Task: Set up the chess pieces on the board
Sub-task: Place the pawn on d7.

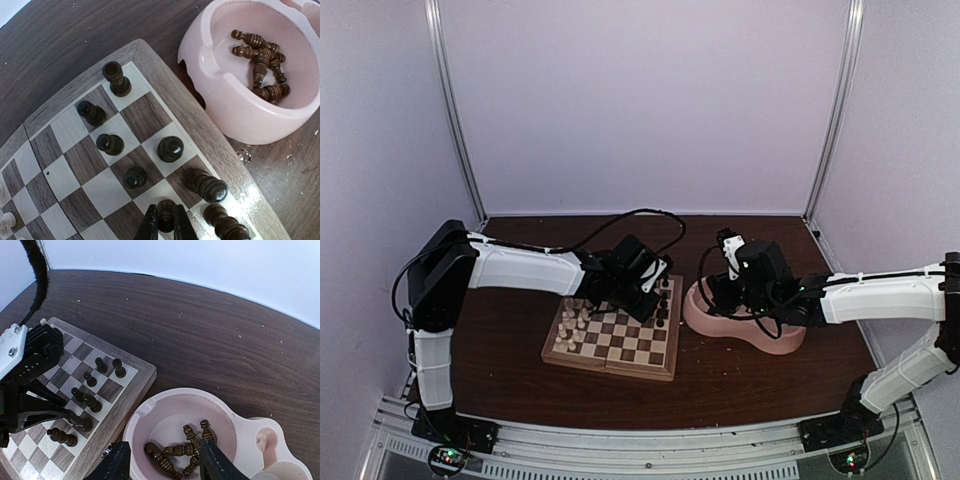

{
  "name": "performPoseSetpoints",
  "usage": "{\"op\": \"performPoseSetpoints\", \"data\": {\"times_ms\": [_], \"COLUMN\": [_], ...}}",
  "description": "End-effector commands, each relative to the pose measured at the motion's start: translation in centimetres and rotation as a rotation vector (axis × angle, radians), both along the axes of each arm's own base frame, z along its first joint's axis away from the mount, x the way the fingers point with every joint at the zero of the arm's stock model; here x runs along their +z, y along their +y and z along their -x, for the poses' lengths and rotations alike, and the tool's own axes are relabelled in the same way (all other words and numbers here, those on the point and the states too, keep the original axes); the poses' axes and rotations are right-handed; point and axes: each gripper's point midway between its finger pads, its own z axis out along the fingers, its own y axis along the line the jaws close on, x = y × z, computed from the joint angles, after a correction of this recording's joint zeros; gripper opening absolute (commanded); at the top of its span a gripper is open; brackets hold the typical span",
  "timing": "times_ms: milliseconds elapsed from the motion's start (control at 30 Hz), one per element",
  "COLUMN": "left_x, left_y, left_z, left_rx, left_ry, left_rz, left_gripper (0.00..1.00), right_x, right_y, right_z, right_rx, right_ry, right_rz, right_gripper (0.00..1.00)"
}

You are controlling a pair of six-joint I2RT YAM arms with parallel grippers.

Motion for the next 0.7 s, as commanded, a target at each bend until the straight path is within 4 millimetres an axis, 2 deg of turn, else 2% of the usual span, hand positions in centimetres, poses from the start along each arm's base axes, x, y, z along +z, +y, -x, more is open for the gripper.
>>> {"op": "performPoseSetpoints", "data": {"times_ms": [0,200,367,667], "left_x": [0.29,0.26,0.34,0.39], "left_y": [-0.29,-0.14,-0.16,-0.32], "left_z": [-1.00,-1.05,-1.09,-0.90], "left_rx": [0.002,0.005,0.005,-0.003], "left_ry": [-0.025,-0.027,-0.027,-0.019], "left_rz": [-0.002,-0.012,-0.011,-0.007], "left_gripper": [0.09,0.10,0.16,0.20], "right_x": [0.80,0.78,0.73,0.68], "right_y": [0.31,0.33,0.34,0.36], "right_z": [-0.26,-0.26,-0.26,-0.26], "right_rx": [0.001,0.001,0.002,0.003], "right_ry": [-0.003,-0.003,-0.002,0.000], "right_rz": [-0.017,-0.018,-0.016,-0.015], "right_gripper": [0.49,0.49,0.49,0.49]}}
